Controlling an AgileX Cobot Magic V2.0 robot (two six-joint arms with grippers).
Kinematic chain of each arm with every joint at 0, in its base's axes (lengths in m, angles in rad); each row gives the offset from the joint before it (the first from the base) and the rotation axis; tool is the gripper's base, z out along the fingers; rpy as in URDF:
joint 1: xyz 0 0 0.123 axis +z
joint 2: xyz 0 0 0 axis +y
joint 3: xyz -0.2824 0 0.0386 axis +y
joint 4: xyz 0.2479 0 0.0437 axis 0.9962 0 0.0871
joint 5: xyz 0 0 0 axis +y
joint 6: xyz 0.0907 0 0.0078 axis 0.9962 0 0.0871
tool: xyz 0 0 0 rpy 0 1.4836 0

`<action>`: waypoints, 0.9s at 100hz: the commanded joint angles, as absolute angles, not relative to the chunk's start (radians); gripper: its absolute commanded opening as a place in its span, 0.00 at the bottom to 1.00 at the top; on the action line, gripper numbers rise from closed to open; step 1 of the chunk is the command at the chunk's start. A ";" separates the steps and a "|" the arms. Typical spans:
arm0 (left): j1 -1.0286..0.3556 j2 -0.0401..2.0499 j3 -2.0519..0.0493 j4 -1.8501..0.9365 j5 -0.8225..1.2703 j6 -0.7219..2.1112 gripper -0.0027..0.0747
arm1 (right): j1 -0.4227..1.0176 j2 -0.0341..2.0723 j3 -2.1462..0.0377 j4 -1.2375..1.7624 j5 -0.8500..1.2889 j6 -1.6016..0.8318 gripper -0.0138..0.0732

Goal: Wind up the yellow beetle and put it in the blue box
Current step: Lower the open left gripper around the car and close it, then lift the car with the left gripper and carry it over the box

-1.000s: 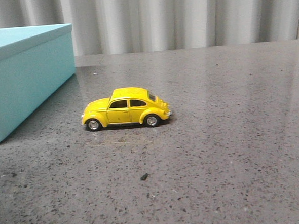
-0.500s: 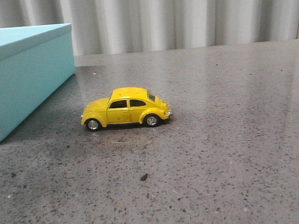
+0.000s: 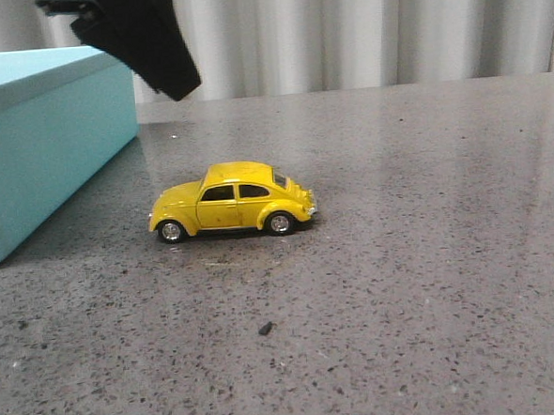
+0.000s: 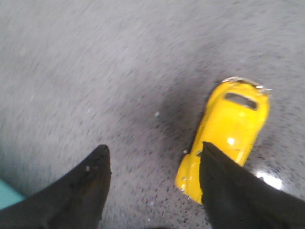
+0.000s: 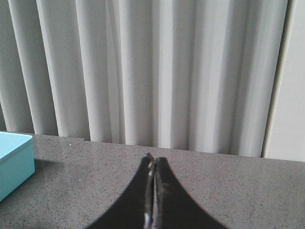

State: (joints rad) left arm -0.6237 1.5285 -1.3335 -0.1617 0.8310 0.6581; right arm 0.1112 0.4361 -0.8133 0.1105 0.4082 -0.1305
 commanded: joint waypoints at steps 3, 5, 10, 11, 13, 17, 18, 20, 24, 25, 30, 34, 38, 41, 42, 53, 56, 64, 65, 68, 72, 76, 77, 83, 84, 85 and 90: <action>-0.630 1.496 -1.373 -0.294 0.836 0.951 0.55 | 0.112 0.443 -0.823 0.105 0.339 -0.139 0.08; -0.630 1.501 -1.373 -0.308 0.846 0.981 0.56 | 0.112 0.443 -0.820 0.105 0.339 -0.139 0.08; -0.630 1.509 -1.373 -0.332 0.860 1.061 0.60 | 0.112 0.443 -0.807 0.105 0.337 -0.139 0.08; -0.630 1.509 -1.373 -0.332 0.863 1.067 0.61 | 0.112 0.443 -0.804 0.105 0.337 -0.139 0.08; -0.630 1.516 -1.373 -0.332 0.863 1.075 0.63 | 0.112 0.443 -0.798 0.105 0.337 -0.139 0.08; -0.630 1.526 -1.373 -0.332 0.863 1.075 0.66 | 0.112 0.443 -0.791 0.105 0.335 -0.139 0.08; -0.630 1.528 -1.373 -0.332 0.863 1.075 0.67 | 0.112 0.443 -0.788 0.105 0.335 -0.139 0.08; -0.630 1.533 -1.373 -0.332 0.863 1.075 0.68 | 0.112 0.443 -0.782 0.105 0.335 -0.139 0.08; -0.630 1.544 -1.373 -0.332 0.863 1.075 0.69 | 0.112 0.443 -0.777 0.105 0.335 -0.139 0.08; -0.630 1.546 -1.373 -0.332 0.863 1.075 0.69 | 0.112 0.443 -0.774 0.105 0.335 -0.139 0.08; -0.633 1.557 -1.373 -0.332 0.863 1.075 0.69 | 0.112 0.443 -0.770 0.105 0.335 -0.139 0.08; -0.633 1.568 -1.373 -0.332 0.863 1.075 0.69 | 0.112 0.443 -0.770 0.105 0.335 -0.139 0.08; -0.637 1.576 -1.373 -0.332 0.861 1.075 0.69 | 0.112 0.443 -0.770 0.105 0.333 -0.139 0.08; -0.640 1.586 -1.373 -0.332 0.859 1.075 0.69 | 0.112 0.443 -0.770 0.105 0.329 -0.139 0.08; -0.642 1.588 -1.373 -0.332 0.856 1.075 0.69 | 0.112 0.443 -0.770 0.105 0.329 -0.139 0.08; -0.643 1.624 -1.373 -0.335 0.840 1.075 0.69 | 0.112 0.443 -0.770 0.105 0.327 -0.139 0.08; -0.643 1.635 -1.373 -0.335 0.838 1.075 0.69 | 0.112 0.443 -0.770 0.105 0.327 -0.139 0.08; -0.643 1.658 -1.373 -0.343 0.828 1.075 0.69 | 0.112 0.443 -0.770 0.105 0.327 -0.139 0.08; -0.641 1.660 -1.373 -0.343 0.826 1.075 0.69 | 0.112 0.443 -0.770 0.105 0.327 -0.139 0.08; -0.641 1.668 -1.373 -0.359 0.824 1.075 0.69 | 0.112 0.443 -0.770 0.105 0.327 -0.139 0.08; -0.641 1.676 -1.373 -0.375 0.821 1.075 0.69 | 0.112 0.443 -0.770 0.105 0.329 -0.139 0.08; -0.641 1.687 -1.373 -0.387 0.817 1.075 0.69 | 0.112 0.443 -0.770 0.105 0.329 -0.139 0.08; -0.641 1.691 -1.373 -0.387 0.817 1.075 0.69 | 0.112 0.443 -0.770 0.105 0.329 -0.139 0.08; -0.641 1.700 -1.373 -0.387 0.817 1.075 0.69 | 0.112 0.443 -0.770 0.105 0.329 -0.139 0.08; -0.641 1.707 -1.373 -0.387 0.817 1.075 0.69 | 0.112 0.443 -0.770 0.105 0.329 -0.139 0.08; -0.641 1.707 -1.373 -0.387 0.817 1.075 0.69 | 0.112 0.443 -0.770 0.105 0.329 -0.139 0.08; -0.641 1.713 -1.373 -0.387 0.817 1.075 0.69 | 0.112 0.443 -0.770 0.105 0.329 -0.139 0.08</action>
